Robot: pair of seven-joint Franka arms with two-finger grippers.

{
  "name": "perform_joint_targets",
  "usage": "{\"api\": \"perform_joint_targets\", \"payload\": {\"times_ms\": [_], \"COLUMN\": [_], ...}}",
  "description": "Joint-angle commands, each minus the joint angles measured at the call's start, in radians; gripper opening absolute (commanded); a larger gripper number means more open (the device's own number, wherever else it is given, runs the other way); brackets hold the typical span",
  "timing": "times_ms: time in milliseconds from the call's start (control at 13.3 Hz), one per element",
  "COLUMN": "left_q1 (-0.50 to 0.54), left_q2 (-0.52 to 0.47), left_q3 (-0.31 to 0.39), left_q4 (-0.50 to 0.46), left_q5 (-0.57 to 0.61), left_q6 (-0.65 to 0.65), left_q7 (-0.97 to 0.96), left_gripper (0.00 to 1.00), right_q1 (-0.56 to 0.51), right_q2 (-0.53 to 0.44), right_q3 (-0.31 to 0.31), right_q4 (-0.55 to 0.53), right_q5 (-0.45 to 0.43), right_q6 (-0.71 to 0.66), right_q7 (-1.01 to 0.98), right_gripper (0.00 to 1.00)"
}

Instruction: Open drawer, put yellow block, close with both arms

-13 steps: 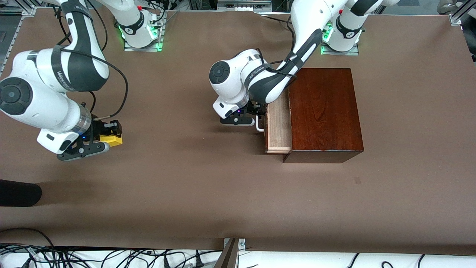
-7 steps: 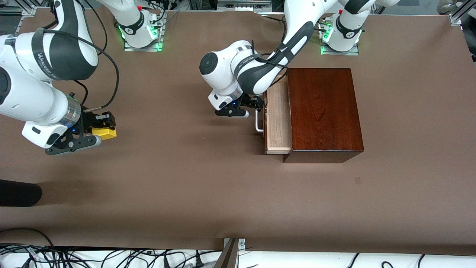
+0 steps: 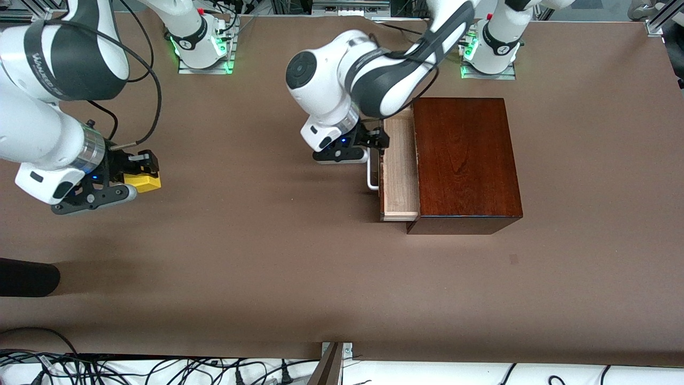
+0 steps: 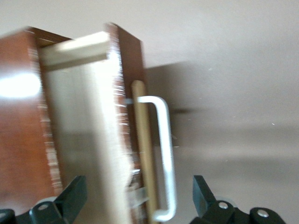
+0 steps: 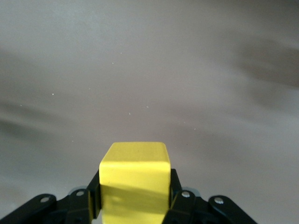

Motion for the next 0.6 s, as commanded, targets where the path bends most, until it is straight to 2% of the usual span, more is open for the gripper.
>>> {"api": "perform_joint_targets", "payload": {"times_ms": [0,150,300,526], "left_q1": [0.129,0.217,0.332,0.487], "left_q2": [-0.132,-0.201,-0.263,-0.326], "left_q3": [-0.012,-0.015,-0.015,-0.006], "left_q4": [-0.021,-0.018,-0.020,-0.029], "left_q5": [-0.084,-0.106,-0.196,-0.270], "left_q6": [-0.055,-0.098,-0.118,-0.172], "left_q7": [0.087,0.095,0.110,0.351], "left_gripper": [1.00,1.00,1.00,1.00], "right_q1": [-0.001,0.003,0.011,0.012], "right_q2": [-0.025,-0.026,-0.025,-0.023], "right_q3": [0.010,0.011,0.022,0.078], "right_q4": [0.008,0.017,0.080,0.125], "right_q5": [0.014,0.014,0.015,0.014], "right_q6": [-0.032,-0.049,-0.093,-0.127], "right_q7": [-0.011,-0.009,-0.003,-0.029], "right_gripper": [0.00,0.00,0.00,0.00]}}
